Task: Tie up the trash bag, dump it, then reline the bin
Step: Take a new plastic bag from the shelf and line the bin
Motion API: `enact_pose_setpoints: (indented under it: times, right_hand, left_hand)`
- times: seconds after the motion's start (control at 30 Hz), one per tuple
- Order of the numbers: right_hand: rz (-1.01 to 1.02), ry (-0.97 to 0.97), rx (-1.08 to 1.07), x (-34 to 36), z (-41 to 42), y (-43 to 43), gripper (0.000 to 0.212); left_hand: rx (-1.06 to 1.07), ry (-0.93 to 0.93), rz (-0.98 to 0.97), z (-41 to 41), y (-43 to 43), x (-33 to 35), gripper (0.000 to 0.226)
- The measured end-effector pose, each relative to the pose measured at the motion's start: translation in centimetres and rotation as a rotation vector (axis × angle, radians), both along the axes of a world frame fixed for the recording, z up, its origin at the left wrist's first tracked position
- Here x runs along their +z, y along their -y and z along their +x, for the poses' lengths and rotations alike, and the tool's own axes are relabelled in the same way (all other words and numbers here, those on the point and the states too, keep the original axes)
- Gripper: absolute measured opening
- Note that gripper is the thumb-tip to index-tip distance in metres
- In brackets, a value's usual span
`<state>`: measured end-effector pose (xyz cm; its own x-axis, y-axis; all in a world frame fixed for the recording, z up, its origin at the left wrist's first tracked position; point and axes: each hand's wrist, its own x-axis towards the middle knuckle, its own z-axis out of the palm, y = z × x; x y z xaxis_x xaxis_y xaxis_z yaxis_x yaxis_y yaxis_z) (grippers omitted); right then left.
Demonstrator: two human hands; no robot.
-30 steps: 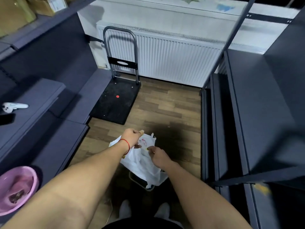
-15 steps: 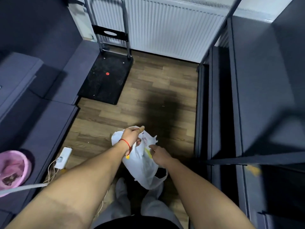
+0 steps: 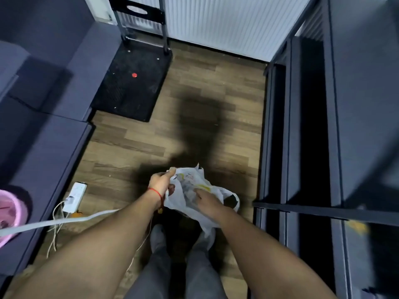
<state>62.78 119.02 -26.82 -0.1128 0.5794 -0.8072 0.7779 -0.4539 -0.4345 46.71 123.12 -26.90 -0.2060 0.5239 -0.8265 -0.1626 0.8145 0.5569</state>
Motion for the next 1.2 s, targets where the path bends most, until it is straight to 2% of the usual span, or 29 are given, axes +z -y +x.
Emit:
enact_pose_setpoints:
  times: [0.07,0.2,0.33,0.4,0.5,0.57,0.67,0.8,0.9,0.97,1.03,1.13,1.2]
  right_hand:
    - [-0.011,0.024,0.059,-1.3,-0.2,-0.3,0.041]
    - [-0.017,0.077,0.031,-6.4,-0.6,-1.1,0.04]
    - [-0.012,0.082,0.04,-11.4,-1.1,-1.1,0.041]
    - [0.015,0.095,0.05,-13.9,-1.3,-0.7,0.041]
    - [-0.002,0.114,0.061,-16.9,-1.7,-0.1,0.045]
    - [-0.008,0.108,0.114,-18.1,-2.0,0.4,0.056]
    - [0.042,0.131,0.204,-18.7,-2.7,1.2,0.061]
    - [0.018,0.118,0.28,-20.0,-3.6,1.7,0.047]
    - [0.108,0.103,0.332,-20.6,-3.8,1.6,0.056]
    - [0.16,0.079,0.356,-20.3,-4.0,1.7,0.061]
    - [0.123,0.03,0.299,-20.6,-3.9,2.2,0.057]
    - [0.12,0.031,0.303,-21.8,-3.7,3.0,0.059]
    - [0.073,0.01,0.272,-22.6,-3.8,2.9,0.06]
  left_hand:
    - [-0.04,-0.072,-0.012,-0.7,0.0,-2.2,0.048]
    - [-0.235,-0.222,-0.01,-2.0,0.2,-7.0,0.045]
    - [-0.721,-0.6,0.024,-3.2,0.8,-11.7,0.051]
    - [-0.88,-0.764,0.035,-3.3,1.1,-13.5,0.051]
    - [-0.985,-0.852,-0.006,-3.2,1.2,-14.9,0.05]
    - [-1.015,-0.898,-0.002,-3.1,1.2,-15.8,0.052]
    - [-1.086,-1.097,0.206,-2.4,1.4,-16.4,0.056]
    - [-1.324,-1.132,0.493,0.7,1.5,-16.6,0.06]
    - [-1.523,-1.168,0.641,2.6,1.9,-16.7,0.055]
    - [-1.468,-1.193,0.823,3.8,2.2,-16.4,0.049]
    - [-1.356,-1.138,0.952,5.0,2.0,-16.4,0.046]
    - [-1.366,-0.937,0.918,5.9,1.3,-17.1,0.047]
    - [-1.427,-0.808,0.715,5.5,1.0,-18.4,0.051]
